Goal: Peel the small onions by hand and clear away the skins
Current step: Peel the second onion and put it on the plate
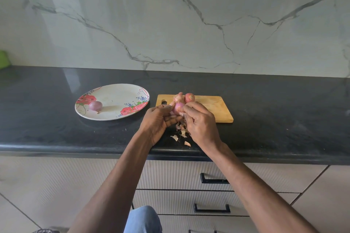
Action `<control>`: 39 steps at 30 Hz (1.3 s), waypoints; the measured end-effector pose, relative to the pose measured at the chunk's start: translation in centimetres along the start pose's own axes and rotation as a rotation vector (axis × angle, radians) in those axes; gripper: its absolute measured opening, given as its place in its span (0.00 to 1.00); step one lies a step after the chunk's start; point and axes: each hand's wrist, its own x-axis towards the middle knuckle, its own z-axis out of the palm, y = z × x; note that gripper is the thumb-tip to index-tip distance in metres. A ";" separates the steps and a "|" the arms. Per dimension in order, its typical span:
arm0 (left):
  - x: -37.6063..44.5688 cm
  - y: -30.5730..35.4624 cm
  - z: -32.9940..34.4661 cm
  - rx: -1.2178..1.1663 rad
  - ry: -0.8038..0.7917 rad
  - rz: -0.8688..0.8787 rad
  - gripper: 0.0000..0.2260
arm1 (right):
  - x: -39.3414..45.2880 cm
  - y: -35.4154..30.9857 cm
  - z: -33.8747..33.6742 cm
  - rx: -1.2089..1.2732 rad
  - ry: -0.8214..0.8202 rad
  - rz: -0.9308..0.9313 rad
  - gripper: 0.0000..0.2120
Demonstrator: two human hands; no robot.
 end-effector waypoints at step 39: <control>-0.5 0.1 0.3 0.168 -0.007 0.057 0.04 | 0.5 -0.4 -0.3 0.048 -0.013 0.098 0.08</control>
